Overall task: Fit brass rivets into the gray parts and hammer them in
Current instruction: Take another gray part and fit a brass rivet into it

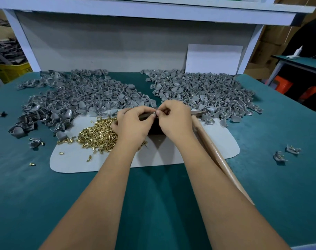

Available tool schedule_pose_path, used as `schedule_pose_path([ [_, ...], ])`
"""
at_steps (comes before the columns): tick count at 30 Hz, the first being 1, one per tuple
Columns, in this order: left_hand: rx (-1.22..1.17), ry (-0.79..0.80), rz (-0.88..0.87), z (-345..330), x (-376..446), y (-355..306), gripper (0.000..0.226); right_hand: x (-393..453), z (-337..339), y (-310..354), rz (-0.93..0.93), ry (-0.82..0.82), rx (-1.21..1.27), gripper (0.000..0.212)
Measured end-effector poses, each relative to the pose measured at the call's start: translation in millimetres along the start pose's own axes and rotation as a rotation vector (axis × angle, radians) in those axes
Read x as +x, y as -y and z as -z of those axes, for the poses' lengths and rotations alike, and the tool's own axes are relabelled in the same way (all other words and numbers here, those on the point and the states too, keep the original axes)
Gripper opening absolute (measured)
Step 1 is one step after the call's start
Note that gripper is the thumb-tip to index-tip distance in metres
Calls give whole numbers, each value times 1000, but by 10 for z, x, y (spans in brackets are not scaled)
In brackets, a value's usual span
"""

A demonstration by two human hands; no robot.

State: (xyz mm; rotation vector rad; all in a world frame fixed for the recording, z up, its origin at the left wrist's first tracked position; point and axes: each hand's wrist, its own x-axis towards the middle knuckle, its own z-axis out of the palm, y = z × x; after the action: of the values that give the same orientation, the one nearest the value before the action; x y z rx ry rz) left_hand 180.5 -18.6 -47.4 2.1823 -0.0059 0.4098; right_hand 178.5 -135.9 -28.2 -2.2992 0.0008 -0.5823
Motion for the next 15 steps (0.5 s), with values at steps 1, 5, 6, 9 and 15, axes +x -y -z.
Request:
schedule_pose_path([
  [1, 2, -2, 2, 4, 2, -6, 12, -3, -16, 3, -10, -13, 4, 12],
  [5, 12, -11, 22, 5, -2, -15, 11, -17, -56, -7, -21, -48, 3, 11],
  [6, 15, -10, 23, 2, -5, -13, 12, -19, -56, -14, -22, -50, 9, 12],
  [9, 21, -6, 31, 1, -3, -21, 15, -21, -52, -30, -25, -54, 21, 12],
  [15, 24, -5, 39, 3, -5, -30, 14, -36, -48, -38, -16, -66, 37, 11],
])
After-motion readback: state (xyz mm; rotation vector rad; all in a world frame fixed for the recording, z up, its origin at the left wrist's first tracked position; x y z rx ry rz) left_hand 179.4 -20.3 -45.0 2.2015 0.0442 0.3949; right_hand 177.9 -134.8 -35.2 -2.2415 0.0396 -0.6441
